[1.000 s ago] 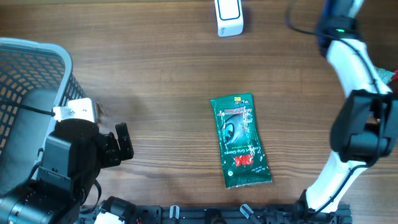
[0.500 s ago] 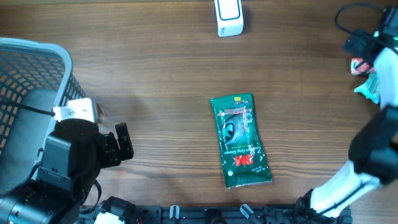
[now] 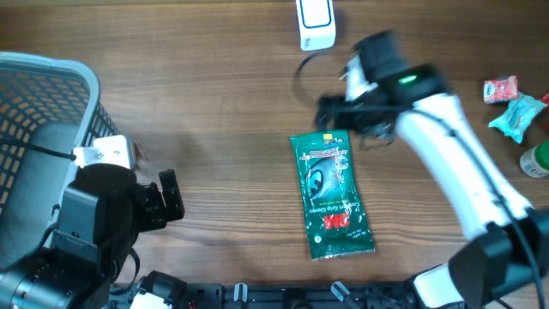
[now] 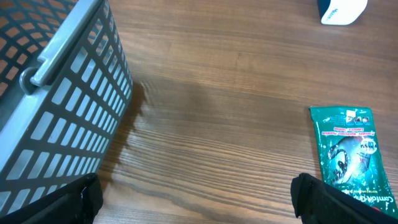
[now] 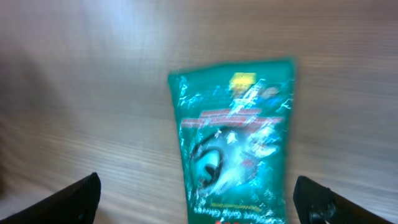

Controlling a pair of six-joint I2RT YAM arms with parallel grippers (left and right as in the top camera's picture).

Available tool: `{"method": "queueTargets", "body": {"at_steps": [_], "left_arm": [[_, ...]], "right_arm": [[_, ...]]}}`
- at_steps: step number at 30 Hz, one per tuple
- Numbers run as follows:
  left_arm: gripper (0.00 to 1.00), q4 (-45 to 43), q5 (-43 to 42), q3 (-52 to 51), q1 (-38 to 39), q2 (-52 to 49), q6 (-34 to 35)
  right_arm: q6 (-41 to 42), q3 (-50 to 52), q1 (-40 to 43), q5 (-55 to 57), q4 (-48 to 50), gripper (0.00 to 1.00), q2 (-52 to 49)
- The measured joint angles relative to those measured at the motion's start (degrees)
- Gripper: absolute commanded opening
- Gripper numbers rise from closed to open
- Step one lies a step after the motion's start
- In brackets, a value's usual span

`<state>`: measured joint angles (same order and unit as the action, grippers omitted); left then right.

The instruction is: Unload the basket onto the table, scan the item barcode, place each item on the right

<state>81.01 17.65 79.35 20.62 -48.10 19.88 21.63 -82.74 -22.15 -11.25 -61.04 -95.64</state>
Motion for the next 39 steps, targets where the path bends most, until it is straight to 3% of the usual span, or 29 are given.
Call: {"method": "queueTargets", "body": {"at_steps": [6,14,15,17,18,19,25,29,35,39], "left_arm": [[1.0,0.0,0.0,0.0,0.0,0.0,0.0],[1.0,0.0,0.0,0.0,0.0,0.0,0.0],[1.0,0.0,0.0,0.0,0.0,0.0,0.0],[1.0,0.0,0.0,0.0,0.0,0.0,0.0],[1.0,0.0,0.0,0.0,0.0,0.0,0.0],[1.0,0.0,0.0,0.0,0.0,0.0,0.0],[1.0,0.0,0.0,0.0,0.0,0.0,0.0],[1.0,0.0,0.0,0.0,0.0,0.0,0.0],[1.0,0.0,0.0,0.0,0.0,0.0,0.0],[1.0,0.0,0.0,0.0,0.0,0.0,0.0]], "right_arm": [[0.3,14.8,-13.0,4.7,8.6,1.0,-5.9],[4.5,15.2,-19.6,15.9,10.0,1.0,-12.2],[5.4,15.2,-19.6,15.8,9.9,0.92,-13.9],[6.0,13.8,-19.4,15.3,9.7,0.3,-15.2],[5.8,13.3,-19.4,13.6,9.8,0.1,-15.8],[5.3,12.8,-19.4,12.5,9.8,0.04,-16.4],[1.0,11.6,-18.4,-0.2,10.3,0.05,-17.0],[-5.4,10.6,-17.0,-18.1,13.0,0.05,-17.1],[-20.2,8.9,-5.9,-49.3,13.2,0.04,-7.6],[-27.0,8.7,-2.4,-66.1,13.6,0.05,-6.8]]}}
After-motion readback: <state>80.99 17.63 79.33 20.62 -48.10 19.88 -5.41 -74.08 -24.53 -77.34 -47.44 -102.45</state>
